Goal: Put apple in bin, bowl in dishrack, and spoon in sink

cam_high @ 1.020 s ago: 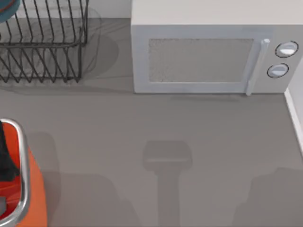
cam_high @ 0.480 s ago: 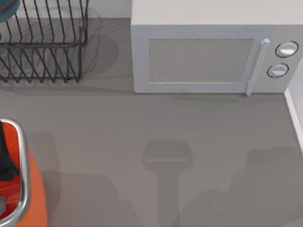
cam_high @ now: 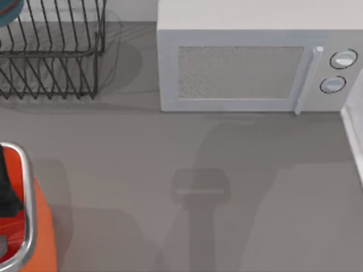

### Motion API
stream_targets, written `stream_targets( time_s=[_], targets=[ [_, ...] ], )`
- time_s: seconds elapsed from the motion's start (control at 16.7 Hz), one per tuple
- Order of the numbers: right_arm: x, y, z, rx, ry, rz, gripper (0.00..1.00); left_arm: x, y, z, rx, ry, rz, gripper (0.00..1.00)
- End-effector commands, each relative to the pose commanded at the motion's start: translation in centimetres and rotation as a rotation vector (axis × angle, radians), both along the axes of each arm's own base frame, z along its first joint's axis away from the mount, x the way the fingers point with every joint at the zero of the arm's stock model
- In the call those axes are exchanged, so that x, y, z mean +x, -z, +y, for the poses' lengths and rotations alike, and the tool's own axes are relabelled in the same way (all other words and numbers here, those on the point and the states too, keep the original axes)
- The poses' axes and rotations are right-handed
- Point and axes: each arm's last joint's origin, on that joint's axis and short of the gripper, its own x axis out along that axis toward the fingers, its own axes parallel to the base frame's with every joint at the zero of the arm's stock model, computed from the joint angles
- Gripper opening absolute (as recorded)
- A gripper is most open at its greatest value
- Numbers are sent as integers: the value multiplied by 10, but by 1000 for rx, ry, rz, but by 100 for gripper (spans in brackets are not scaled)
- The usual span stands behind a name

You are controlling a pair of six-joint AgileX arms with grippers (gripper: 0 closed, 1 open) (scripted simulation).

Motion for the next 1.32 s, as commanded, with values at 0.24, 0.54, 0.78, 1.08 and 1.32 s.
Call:
stream_targets(
  time_s=[0.24, 0.54, 0.78, 1.08, 1.32],
  targets=[
    [54, 10, 13, -14, 2, -20, 0, 0, 0, 0, 0, 0, 0, 100],
    [87, 30, 36, -29, 4, -50, 0, 0, 0, 0, 0, 0, 0, 100],
    [94, 38, 45, -35, 5, -62, 0, 0, 0, 0, 0, 0, 0, 100],
    [94, 39, 43, -34, 11, -62, 0, 0, 0, 0, 0, 0, 0, 100],
    [96, 41, 43, -36, 11, -80, 0, 0, 0, 0, 0, 0, 0, 100]
  ],
)
